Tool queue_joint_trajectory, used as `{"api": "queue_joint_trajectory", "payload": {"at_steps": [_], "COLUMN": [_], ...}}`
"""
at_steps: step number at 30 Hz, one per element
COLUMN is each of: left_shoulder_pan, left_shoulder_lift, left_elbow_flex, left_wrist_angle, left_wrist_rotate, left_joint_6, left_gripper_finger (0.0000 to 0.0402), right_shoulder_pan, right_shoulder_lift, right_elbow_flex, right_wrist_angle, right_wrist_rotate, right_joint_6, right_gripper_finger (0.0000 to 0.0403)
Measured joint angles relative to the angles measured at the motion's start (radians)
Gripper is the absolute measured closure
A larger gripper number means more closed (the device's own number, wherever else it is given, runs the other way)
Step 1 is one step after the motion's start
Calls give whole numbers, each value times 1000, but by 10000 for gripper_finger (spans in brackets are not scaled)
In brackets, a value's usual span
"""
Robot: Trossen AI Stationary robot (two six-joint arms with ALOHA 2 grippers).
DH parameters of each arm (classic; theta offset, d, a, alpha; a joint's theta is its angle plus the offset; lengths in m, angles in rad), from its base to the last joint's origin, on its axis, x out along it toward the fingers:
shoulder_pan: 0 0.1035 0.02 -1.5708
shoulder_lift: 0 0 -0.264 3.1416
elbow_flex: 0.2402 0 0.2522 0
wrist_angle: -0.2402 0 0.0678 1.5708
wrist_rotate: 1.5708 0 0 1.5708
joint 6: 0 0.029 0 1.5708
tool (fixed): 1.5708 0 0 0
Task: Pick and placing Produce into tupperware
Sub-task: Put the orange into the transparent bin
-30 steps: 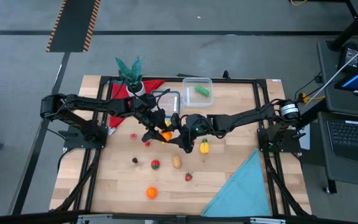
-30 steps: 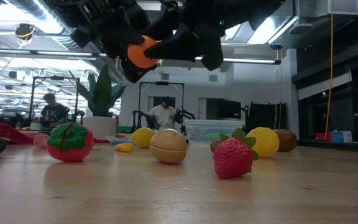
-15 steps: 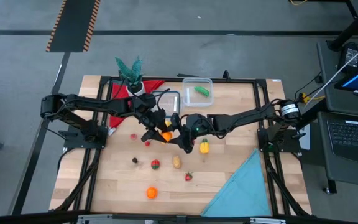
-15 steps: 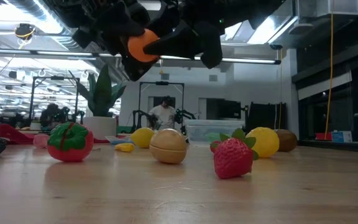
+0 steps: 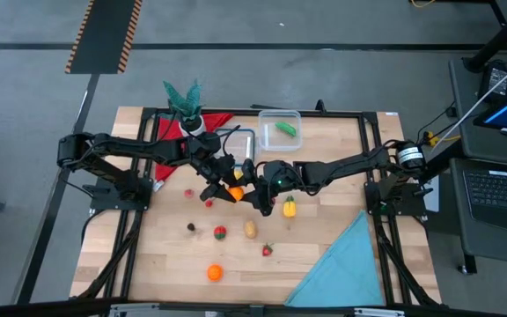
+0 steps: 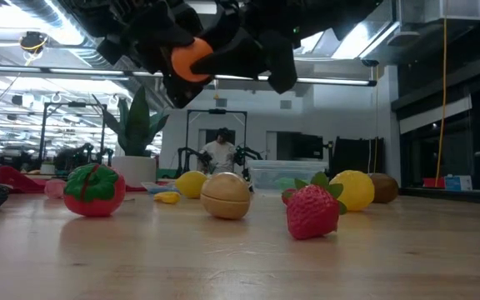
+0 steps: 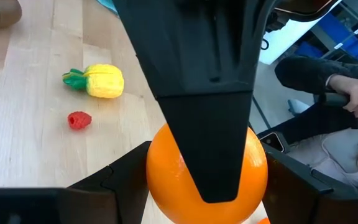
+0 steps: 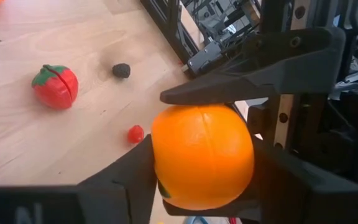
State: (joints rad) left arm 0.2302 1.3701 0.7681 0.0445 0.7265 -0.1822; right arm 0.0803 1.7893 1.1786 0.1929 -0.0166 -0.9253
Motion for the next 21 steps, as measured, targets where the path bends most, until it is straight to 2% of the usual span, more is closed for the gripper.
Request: {"api": "queue_joint_trajectory", "payload": {"at_steps": [6, 11, 21], "left_shoulder_pan": [0, 1, 27], "left_shoulder_lift": [0, -1, -6], "left_elbow_flex": [1, 2, 6], "left_wrist_angle": [-8, 0, -11], "left_wrist_rotate": [-36, -64, -49], "left_joint_6": [7, 38, 37], "left_gripper_finger": [160, 134, 115], "right_shoulder_pan": [0, 1, 1], "right_shoulder_lift": [1, 2, 5], "right_elbow_flex": [-2, -3, -5], "right_wrist_angle": [0, -9, -2], "right_wrist_rotate": [3, 47, 62], "right_joint_6": [-4, 19, 64], "right_gripper_finger": [197, 204, 205]}}
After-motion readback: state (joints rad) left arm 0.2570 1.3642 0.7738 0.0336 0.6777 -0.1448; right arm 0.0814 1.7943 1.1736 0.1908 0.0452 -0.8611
